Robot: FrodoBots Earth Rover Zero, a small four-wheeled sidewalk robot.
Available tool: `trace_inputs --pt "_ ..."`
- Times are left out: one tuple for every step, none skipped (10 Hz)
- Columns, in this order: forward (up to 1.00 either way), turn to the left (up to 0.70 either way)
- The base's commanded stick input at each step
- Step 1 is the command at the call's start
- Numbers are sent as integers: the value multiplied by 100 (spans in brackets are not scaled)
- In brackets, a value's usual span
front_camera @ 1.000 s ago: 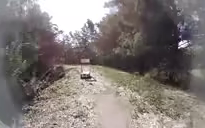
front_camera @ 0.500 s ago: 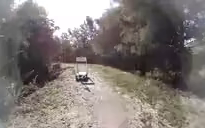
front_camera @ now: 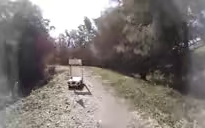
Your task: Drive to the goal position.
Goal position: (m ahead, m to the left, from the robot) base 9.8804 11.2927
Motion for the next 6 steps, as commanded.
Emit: trace_inputs --pt "85 0" --pt "85 0" --pt "85 0" --pt "85 0" --pt "85 0" --pt "85 0"
